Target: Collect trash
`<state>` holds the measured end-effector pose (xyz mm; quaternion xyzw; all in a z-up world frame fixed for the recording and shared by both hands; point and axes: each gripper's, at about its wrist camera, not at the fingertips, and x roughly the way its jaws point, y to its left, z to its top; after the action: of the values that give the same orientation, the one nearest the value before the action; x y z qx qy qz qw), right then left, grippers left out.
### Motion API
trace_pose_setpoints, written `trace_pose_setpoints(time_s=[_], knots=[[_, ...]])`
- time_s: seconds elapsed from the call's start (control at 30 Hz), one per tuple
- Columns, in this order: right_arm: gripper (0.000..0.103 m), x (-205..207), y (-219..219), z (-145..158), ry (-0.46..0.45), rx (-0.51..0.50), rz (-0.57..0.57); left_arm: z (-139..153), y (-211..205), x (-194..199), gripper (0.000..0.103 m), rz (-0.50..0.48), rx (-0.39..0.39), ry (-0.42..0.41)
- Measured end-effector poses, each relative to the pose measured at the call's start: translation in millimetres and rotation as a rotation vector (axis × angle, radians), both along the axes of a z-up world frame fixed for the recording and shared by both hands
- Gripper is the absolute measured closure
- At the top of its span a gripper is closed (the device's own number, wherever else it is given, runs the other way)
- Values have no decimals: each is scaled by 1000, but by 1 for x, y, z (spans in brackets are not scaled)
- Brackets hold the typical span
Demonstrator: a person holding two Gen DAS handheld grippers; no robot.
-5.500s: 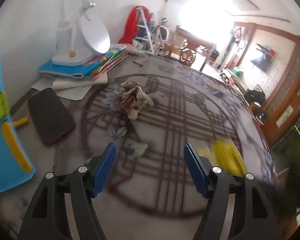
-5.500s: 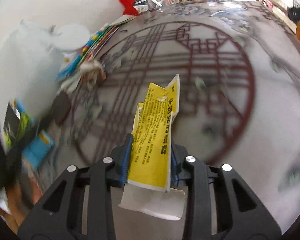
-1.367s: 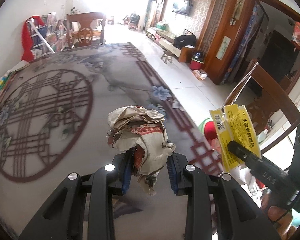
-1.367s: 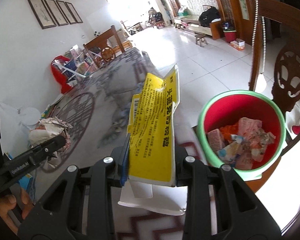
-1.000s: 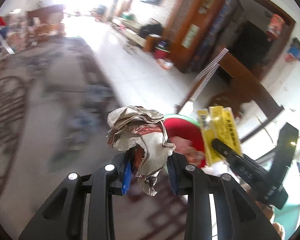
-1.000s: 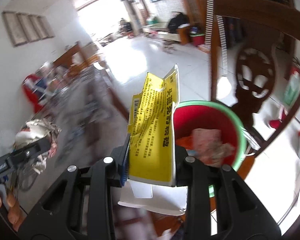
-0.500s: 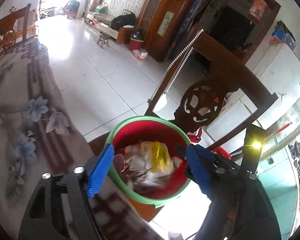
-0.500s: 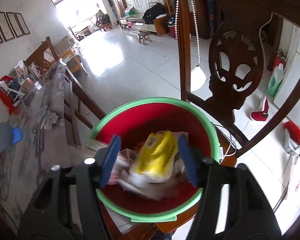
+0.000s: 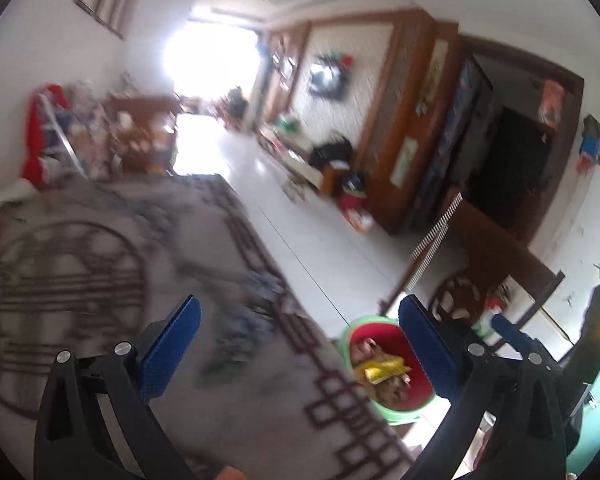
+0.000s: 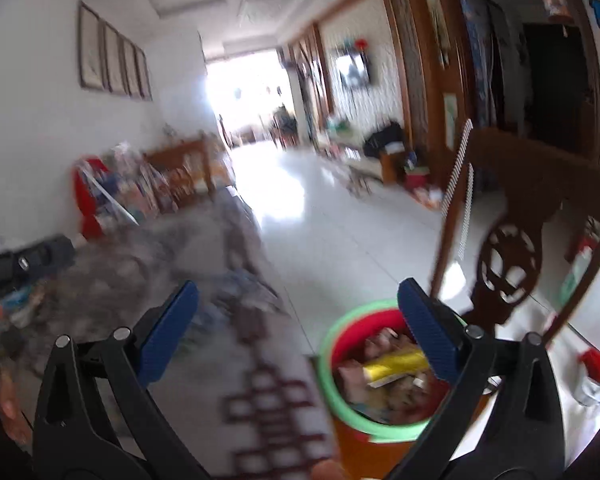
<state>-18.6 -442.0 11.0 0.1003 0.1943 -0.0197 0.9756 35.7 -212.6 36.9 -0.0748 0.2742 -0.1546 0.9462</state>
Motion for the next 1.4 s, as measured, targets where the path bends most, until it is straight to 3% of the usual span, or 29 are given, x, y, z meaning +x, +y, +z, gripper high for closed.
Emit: trace_pose_setpoints(time_s=[0.13, 0.17, 0.27, 0.47, 0.63, 0.8, 0.97, 1.4], knots=[[5, -37, 49, 28, -240, -42, -32, 28, 39, -44, 8, 119, 36, -132], [5, -42, 59, 32, -257, -67, -39, 33, 46, -54, 8, 148, 47, -163], [5, -52, 90, 43, -234, -97, 9, 46, 73, -79, 8, 204, 21, -196], [5, -63, 125, 49, -185, -83, 25, 53, 120, -103, 8, 156, -107, -210], [5, -72, 137, 51, -161, -79, 33, 48, 127, -116, 8, 212, -17, -190], [5, -82, 142, 56, -171, -104, 15, 47, 140, -118, 8, 198, -89, -118], [5, -89, 138, 59, -177, -109, -20, 44, 138, -127, 8, 277, -32, -147], [5, -93, 130, 59, -175, -91, -44, 47, 140, -131, 8, 332, -27, -114]])
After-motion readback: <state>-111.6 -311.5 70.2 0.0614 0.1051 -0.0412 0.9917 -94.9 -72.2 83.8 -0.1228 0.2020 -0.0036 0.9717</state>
